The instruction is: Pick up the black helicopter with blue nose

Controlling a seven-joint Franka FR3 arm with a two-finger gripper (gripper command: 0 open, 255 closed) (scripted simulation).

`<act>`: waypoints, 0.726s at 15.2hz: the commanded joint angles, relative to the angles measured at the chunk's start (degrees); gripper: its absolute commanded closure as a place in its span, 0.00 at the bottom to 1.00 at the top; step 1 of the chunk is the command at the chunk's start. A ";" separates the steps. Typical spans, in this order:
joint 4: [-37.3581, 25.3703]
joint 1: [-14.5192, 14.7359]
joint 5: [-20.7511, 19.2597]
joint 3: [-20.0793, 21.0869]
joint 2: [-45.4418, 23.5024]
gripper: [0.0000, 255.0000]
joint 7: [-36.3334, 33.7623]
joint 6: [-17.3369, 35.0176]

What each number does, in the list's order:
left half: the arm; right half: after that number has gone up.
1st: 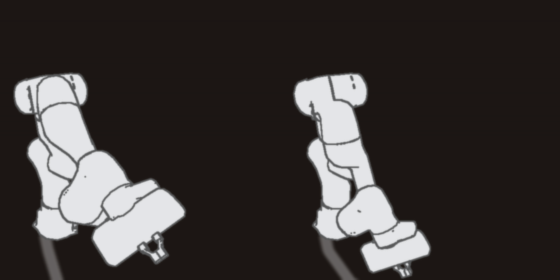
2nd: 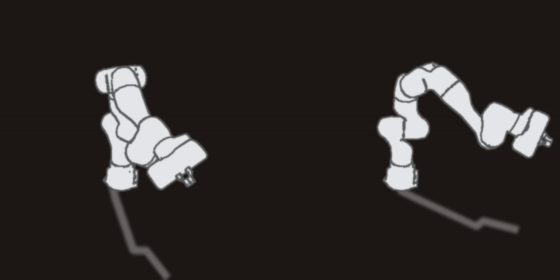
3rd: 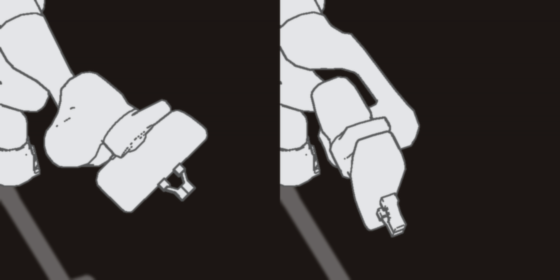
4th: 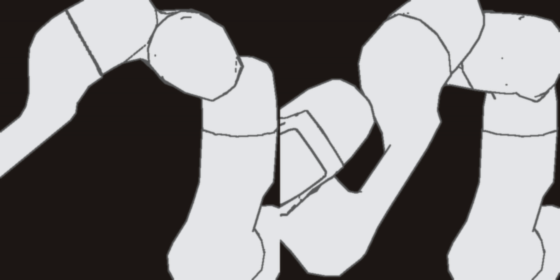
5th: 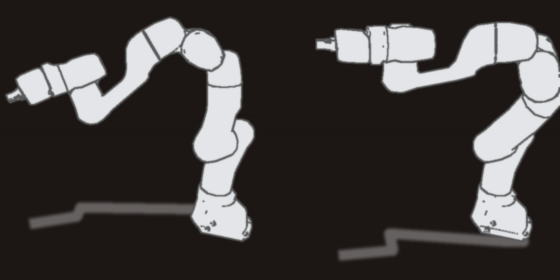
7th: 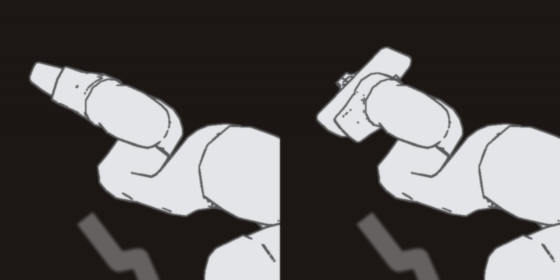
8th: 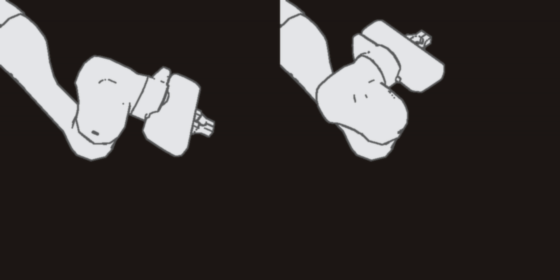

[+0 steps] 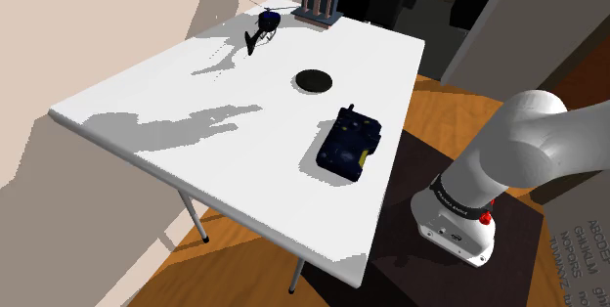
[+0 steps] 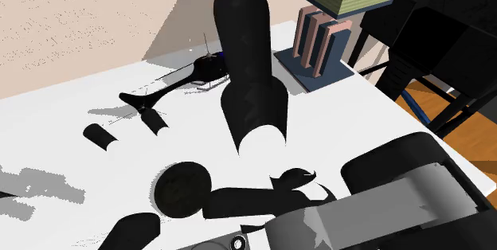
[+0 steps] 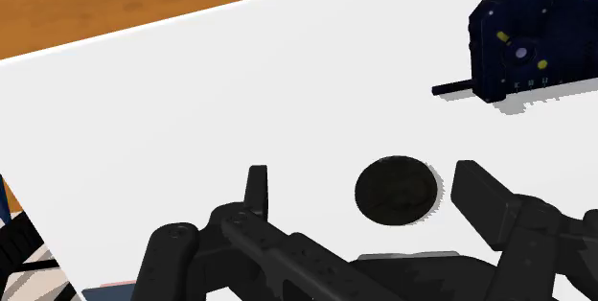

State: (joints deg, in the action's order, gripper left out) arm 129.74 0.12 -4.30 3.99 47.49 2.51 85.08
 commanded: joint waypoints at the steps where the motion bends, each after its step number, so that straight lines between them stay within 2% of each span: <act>1: 0.00 0.00 0.00 0.00 0.00 0.00 0.00 0.00; 6: -2.39 -2.40 3.93 5.32 -8.56 0.00 -12.38 4.93; 11: -7.06 -4.96 6.13 9.99 -18.58 0.00 -24.37 9.39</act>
State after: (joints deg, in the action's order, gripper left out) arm 124.15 -4.19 1.58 13.12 31.47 -19.32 93.51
